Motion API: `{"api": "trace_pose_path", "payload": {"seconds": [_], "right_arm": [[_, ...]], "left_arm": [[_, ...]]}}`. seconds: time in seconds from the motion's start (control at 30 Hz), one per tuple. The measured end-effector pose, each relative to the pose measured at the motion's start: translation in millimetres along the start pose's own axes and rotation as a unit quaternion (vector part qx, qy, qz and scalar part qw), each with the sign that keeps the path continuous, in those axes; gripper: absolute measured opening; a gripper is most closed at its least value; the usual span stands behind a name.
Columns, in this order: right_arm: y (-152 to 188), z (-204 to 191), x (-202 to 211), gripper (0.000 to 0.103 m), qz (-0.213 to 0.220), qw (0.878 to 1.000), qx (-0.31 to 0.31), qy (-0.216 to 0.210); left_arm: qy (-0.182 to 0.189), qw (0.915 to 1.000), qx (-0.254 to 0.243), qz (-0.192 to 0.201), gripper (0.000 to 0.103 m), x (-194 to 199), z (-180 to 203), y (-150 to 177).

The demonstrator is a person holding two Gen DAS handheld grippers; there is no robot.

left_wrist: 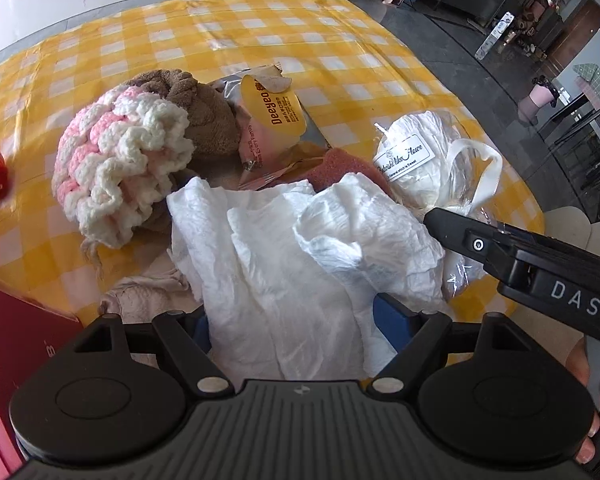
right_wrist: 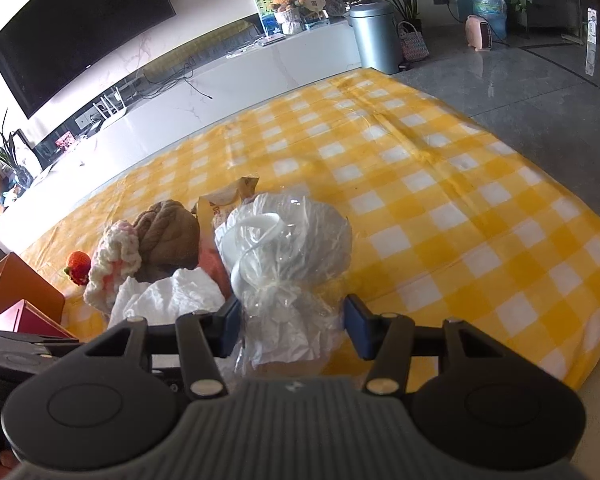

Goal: Organize soft objects
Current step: 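Grasp the white cloth with the left gripper while the right gripper holds the plastic bag, then carry both items over the open box and release the white cloth from the left gripper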

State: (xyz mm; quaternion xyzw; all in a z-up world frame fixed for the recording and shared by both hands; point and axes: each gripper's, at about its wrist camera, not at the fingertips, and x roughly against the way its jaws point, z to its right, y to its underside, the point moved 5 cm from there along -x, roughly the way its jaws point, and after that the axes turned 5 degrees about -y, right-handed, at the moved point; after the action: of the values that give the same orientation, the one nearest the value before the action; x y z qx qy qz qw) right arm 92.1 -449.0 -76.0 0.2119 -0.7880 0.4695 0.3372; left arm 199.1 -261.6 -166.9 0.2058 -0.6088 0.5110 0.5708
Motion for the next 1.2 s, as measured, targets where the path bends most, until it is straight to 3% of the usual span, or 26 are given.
{"api": "trace_pose_path", "payload": {"seconds": [0.1,0.2,0.27,0.3,0.33,0.37,0.43,0.63,0.9,1.07,1.2], "right_arm": [[0.8,2.2,-3.0,0.054,-0.006,1.000,-0.007,0.001],[2.2,10.6,-5.5,0.054,-0.012,0.999,-0.032,0.000],[3.0,14.3,-6.0,0.054,-0.014,0.999,-0.044,-0.001],[3.5,16.1,-6.6,0.054,-0.016,0.999,-0.048,0.001],[3.9,16.8,-7.1,0.054,-0.017,0.999,-0.051,0.003],[4.0,16.9,-7.4,0.053,-0.017,0.999,-0.052,0.004],[4.5,16.6,-8.3,0.053,-0.020,0.999,-0.050,0.004],[5.4,15.2,-5.9,0.053,-0.015,0.999,-0.043,0.012],[5.9,18.0,-0.3,0.053,-0.008,0.998,-0.054,0.012],[0.8,20.7,20.7,0.053,0.041,0.997,-0.057,0.016],[2.4,25.0,25.4,0.052,0.038,0.997,-0.058,0.020]], "left_arm": [[0.009,0.9999,-0.008,0.005,0.100,-5.2,-0.3,-0.2],[0.027,0.9995,0.015,0.001,0.101,-13.0,-5.2,0.2],[0.045,0.9987,0.024,0.003,0.089,-13.2,-6.6,1.3],[0.060,0.9979,0.024,0.004,0.066,-11.5,-5.8,1.5],[0.081,0.9965,0.023,0.003,0.034,-8.1,-4.7,1.8],[0.092,0.9955,0.023,-0.005,0.024,-5.0,-3.3,1.5],[0.070,0.9975,0.013,-0.004,0.013,1.7,-1.2,-0.3],[0.064,0.9961,-0.025,0.055,0.011,32.6,0.8,-4.0],[0.084,0.9919,0.009,0.095,0.011,85.0,-16.0,-7.0],[0.089,0.9896,0.016,0.111,0.011,118.3,-24.7,-1.6],[0.097,0.9877,0.021,0.121,0.011,135.6,-26.0,2.9]]}}
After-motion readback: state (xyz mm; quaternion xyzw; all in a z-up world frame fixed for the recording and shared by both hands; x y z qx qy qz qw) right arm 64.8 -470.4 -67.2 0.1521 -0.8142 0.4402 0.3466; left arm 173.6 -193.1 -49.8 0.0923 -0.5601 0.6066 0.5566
